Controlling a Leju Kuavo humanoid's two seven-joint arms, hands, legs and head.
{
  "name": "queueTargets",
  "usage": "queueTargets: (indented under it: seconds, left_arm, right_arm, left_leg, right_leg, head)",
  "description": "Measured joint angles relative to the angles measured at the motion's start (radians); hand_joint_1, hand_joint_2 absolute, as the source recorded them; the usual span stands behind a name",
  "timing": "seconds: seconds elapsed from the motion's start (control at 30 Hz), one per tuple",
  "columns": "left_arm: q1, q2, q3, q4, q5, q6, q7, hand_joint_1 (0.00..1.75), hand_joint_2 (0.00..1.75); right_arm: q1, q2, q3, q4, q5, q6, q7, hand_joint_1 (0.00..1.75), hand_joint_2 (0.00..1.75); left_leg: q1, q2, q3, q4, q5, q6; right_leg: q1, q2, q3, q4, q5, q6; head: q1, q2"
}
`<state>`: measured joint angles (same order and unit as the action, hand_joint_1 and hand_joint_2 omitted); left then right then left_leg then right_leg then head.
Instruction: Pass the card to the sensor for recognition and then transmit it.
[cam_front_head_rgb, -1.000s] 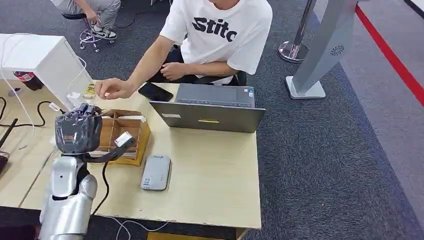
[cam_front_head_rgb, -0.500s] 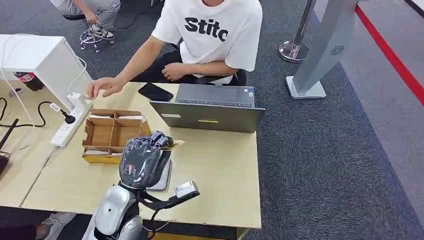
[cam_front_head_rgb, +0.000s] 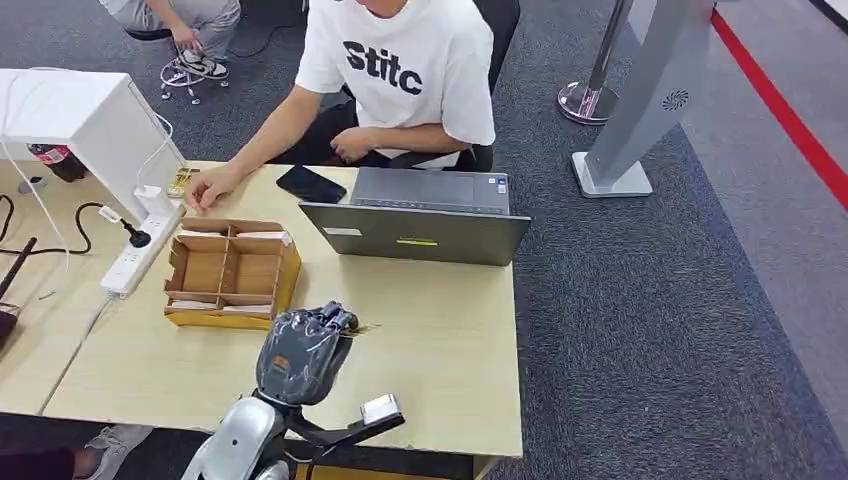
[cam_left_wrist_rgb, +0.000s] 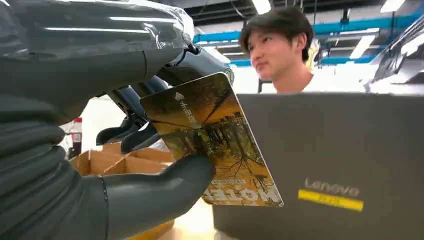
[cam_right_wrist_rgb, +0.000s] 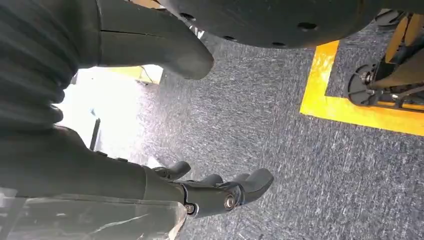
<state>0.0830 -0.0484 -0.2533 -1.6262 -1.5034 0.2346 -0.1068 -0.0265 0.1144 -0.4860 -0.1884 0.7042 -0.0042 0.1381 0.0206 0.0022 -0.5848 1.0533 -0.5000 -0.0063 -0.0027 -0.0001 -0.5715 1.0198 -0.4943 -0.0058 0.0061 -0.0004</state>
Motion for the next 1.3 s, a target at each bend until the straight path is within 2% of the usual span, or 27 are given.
queueTargets:
  seconds: [0.57, 0.87, 1.3]
  left_arm:
    - [-0.010, 0.019, 0.038, 0.111, 0.000, -0.008, 0.017, 1.75, 1.75]
    - [-0.011, 0.019, 0.061, 0.120, 0.000, -0.008, 0.019, 1.75, 1.75]
    - [-0.007, 0.016, 0.080, 0.122, -0.002, -0.043, 0.037, 1.75, 1.75]
  right_arm:
    - [0.000, 0.000, -0.018, 0.000, 0.029, 0.009, 0.000, 0.00, 1.75]
    - [0.000, 0.000, -0.030, 0.000, 0.037, 0.008, 0.003, 0.00, 1.75]
    - [0.000, 0.004, -0.058, 0.000, 0.054, 0.010, 0.003, 0.00, 1.75]
  left_leg:
    - [0.000, 0.000, 0.000, 0.000, 0.000, 0.000]
    - [0.000, 0.000, 0.000, 0.000, 0.000, 0.000]
    - [0.000, 0.000, 0.000, 0.000, 0.000, 0.000]
  right_leg:
    - [0.000, 0.000, 0.000, 0.000, 0.000, 0.000]
    - [0.000, 0.000, 0.000, 0.000, 0.000, 0.000]
    - [0.000, 0.000, 0.000, 0.000, 0.000, 0.000]
  head:
    - [0.000, 0.000]
    - [0.000, 0.000]
    - [0.000, 0.000]
